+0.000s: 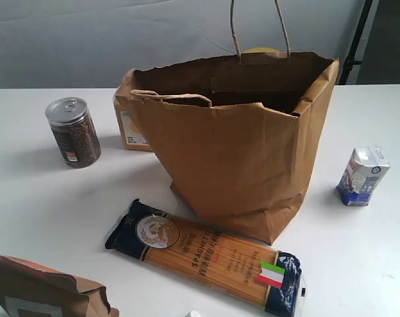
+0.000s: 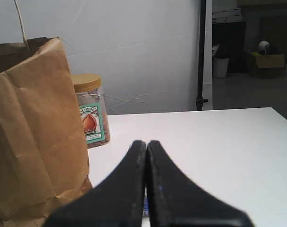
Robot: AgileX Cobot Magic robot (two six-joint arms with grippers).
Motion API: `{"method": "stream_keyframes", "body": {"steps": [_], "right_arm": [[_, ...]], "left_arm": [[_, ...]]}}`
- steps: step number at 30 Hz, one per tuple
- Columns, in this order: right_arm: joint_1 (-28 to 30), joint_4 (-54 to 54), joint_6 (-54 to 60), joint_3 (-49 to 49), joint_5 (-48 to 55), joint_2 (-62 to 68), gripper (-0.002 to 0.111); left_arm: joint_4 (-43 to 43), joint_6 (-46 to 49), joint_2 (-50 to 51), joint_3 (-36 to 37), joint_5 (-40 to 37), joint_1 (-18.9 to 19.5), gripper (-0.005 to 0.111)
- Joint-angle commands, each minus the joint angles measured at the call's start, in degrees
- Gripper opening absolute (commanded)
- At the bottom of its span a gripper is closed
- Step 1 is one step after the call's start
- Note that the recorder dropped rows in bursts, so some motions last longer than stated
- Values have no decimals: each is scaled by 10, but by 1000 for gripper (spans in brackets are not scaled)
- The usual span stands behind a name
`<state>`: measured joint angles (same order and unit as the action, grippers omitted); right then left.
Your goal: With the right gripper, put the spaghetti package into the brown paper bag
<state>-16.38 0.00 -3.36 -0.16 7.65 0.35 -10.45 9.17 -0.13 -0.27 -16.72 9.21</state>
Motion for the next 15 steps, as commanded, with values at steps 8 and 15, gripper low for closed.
{"method": "stream_keyframes", "body": {"steps": [8, 15], "right_arm": [[4, 19, 0, 2, 1, -3, 0], [1, 80, -18, -28, -9, 14, 0]], "left_arm": [[3, -2, 1, 3, 3, -1, 0], [3, -2, 1, 3, 3, -1, 0]]}}
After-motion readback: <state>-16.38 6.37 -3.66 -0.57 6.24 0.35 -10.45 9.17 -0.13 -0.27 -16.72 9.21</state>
